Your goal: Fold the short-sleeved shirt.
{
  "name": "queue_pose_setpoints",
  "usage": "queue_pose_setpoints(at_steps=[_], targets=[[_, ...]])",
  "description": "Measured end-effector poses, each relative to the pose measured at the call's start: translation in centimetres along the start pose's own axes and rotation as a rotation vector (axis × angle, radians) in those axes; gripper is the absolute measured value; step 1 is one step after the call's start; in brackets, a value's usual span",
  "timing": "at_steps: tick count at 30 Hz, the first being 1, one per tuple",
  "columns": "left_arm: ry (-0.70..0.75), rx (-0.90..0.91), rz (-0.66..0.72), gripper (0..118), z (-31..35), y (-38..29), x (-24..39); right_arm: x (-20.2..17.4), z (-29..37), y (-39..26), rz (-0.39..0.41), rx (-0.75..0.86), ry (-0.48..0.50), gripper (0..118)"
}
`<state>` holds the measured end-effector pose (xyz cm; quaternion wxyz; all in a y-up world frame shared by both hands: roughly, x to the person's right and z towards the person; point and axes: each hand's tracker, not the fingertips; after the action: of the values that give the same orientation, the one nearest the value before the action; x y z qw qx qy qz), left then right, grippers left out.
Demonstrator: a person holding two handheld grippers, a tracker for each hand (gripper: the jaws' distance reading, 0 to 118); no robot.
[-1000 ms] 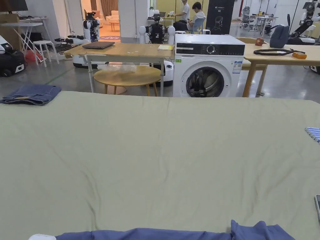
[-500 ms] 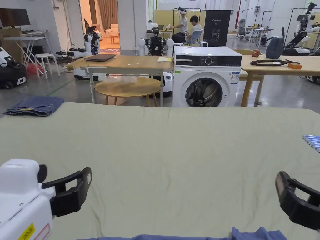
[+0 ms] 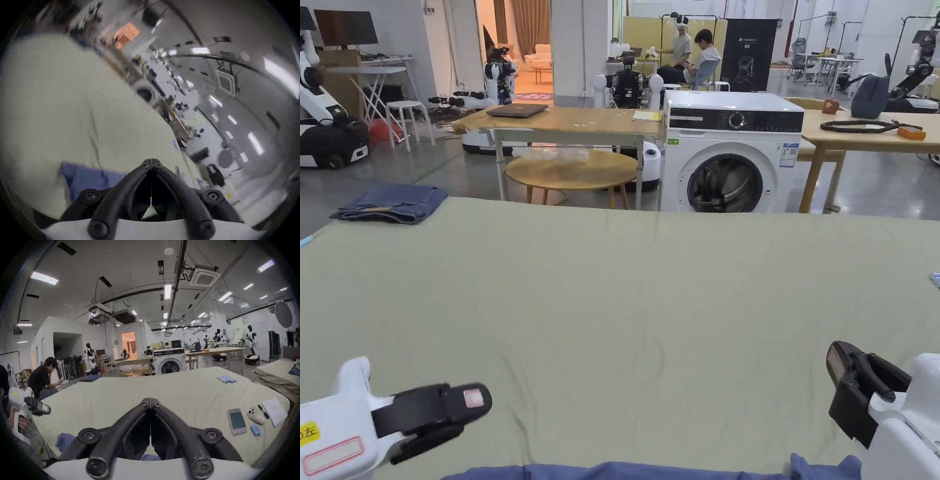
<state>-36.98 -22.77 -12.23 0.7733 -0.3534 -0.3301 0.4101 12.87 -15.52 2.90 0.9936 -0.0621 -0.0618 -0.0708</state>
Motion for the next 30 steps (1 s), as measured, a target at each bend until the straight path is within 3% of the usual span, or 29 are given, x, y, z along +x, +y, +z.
queue_pose_setpoints(at_steps=[1,2,4,5,9,11,15,16,17,19,20,22,25,28,30], targets=[[0.022,-0.047,0.045,8,0.3,-0.1,-2.0,0.1,0.1,-0.2,-0.006,-0.008,-0.005,0],[0.094,-0.050,0.036,34,0.7,-0.2,-3.5,0.1,0.1,-0.4,-0.007,-0.015,-0.009,0],[0.199,-0.100,0.038,111,1.1,-0.7,-5.9,0.3,0.3,-0.5,0.000,-0.028,-0.029,0],[0.208,-0.117,0.064,118,1.1,-1.0,-7.1,0.4,0.4,-0.6,-0.001,-0.035,-0.032,0],[0.047,-0.174,0.290,118,-0.2,-2.2,-11.4,0.2,0.5,-1.2,0.002,-0.072,-0.054,0],[0.066,-0.196,0.286,118,-1.7,-2.6,-12.5,0.0,0.5,-1.5,0.002,-0.085,-0.056,0],[-0.071,-0.166,0.349,117,-4.7,-2.7,-11.9,-0.9,0.5,-1.5,-0.001,-0.091,-0.054,0],[-0.072,-0.190,0.376,104,-5.9,-3.0,-11.9,-1.2,0.4,-1.3,0.000,-0.089,-0.052,0],[-0.058,-0.204,0.388,78,-6.9,-3.3,-12.1,-1.5,0.3,-1.3,-0.001,-0.087,-0.049,0],[0.156,-0.250,0.354,2,-8.8,-3.5,-13.1,-1.9,0.5,-1.1,-0.003,-0.084,-0.040,0],[0.192,-0.228,0.309,2,-8.8,-3.6,-13.2,-2.1,0.6,-1.0,0.001,-0.082,-0.034,0],[0.057,-0.202,0.353,2,-7.1,-3.0,-12.9,-2.1,1.0,-0.8,0.020,-0.074,-0.031,0],[0.079,-0.141,0.354,2,-3.1,-1.0,-13.0,-2.0,1.4,-0.2,0.037,-0.061,-0.037,0],[0.207,0.011,0.371,2,2.1,2.0,-14.5,-1.8,1.7,0.1,0.037,-0.047,-0.044,0],[0.370,0.074,0.364,2,4.6,3.5,-14.5,-1.6,1.8,0.0,0.024,-0.040,-0.041,0]])
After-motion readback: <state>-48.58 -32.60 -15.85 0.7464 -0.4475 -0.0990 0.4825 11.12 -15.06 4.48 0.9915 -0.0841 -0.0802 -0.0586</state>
